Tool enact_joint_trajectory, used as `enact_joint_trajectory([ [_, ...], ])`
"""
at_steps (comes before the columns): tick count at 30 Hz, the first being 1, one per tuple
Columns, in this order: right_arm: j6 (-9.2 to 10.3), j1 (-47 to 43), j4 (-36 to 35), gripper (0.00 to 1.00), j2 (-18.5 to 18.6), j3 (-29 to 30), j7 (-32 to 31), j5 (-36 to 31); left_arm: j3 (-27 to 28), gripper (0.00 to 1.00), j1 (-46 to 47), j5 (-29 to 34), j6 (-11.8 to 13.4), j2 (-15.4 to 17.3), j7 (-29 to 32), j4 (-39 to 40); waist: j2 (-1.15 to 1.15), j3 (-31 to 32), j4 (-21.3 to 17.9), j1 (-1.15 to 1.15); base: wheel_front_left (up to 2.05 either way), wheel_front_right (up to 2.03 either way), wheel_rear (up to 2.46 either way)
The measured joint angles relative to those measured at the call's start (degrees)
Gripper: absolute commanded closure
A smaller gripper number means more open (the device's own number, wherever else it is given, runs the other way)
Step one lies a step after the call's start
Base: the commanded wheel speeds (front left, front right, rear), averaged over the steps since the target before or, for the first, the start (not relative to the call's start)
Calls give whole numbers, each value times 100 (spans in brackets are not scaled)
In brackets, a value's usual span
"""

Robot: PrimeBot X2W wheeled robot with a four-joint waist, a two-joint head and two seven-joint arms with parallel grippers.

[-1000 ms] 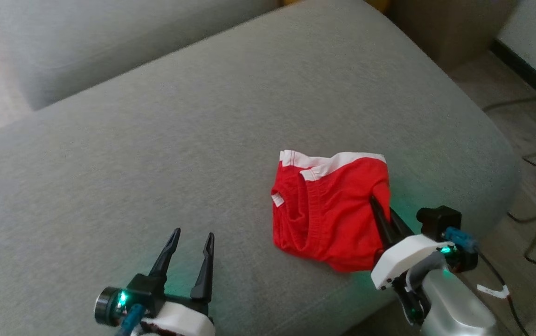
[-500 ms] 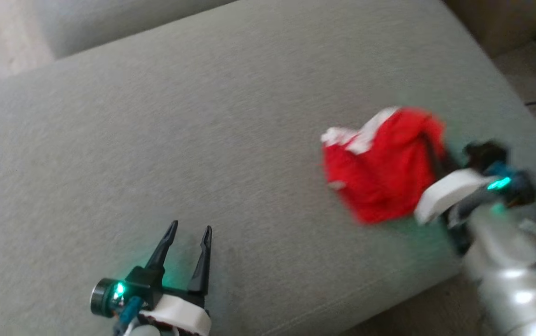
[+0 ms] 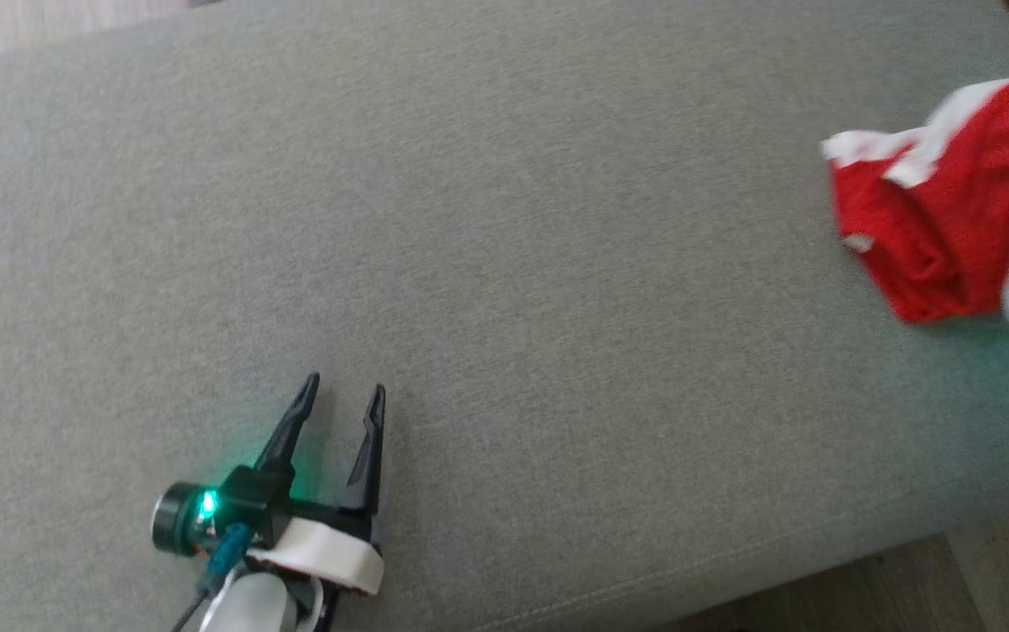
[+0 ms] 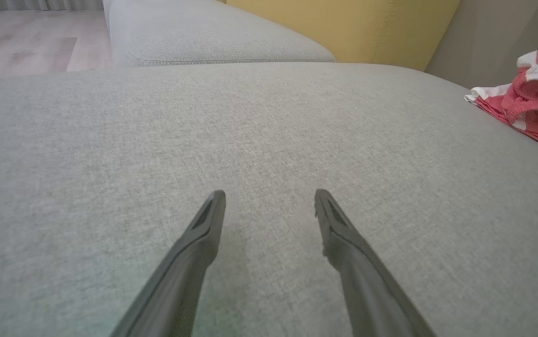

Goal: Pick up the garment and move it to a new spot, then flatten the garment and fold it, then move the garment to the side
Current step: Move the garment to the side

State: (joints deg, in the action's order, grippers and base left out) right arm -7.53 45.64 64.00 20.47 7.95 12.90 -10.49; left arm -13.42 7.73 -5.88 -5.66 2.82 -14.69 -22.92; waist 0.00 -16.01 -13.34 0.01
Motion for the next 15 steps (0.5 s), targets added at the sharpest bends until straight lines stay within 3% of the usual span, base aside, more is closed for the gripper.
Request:
enact_joint_trajectory([
  [1,0,28,23,98,60,156,-48,-129,7,0,43,0,-14,0,0,10,0,-32,34,0,0,0,0],
  [2,0,51,32,74,96,310,-87,-257,11,0,73,1,-23,0,0,27,0,-63,64,0,0,0,0],
  [3,0,53,29,11,129,472,-110,-392,12,0,104,12,-24,-1,0,35,0,-90,91,0,0,0,0],
  [4,0,53,18,0,140,645,-137,-534,14,0,133,40,-24,-1,0,35,0,-114,114,0,0,0,0],
  [11,0,47,-482,0,-222,1603,91,-1132,68,0,145,49,-36,-2,0,42,0,-57,180,-1,0,0,0],
  [15,0,-26,-1193,0,-802,1494,131,-998,142,0,138,21,75,-2,0,16,0,98,230,-1,0,0,0],
])
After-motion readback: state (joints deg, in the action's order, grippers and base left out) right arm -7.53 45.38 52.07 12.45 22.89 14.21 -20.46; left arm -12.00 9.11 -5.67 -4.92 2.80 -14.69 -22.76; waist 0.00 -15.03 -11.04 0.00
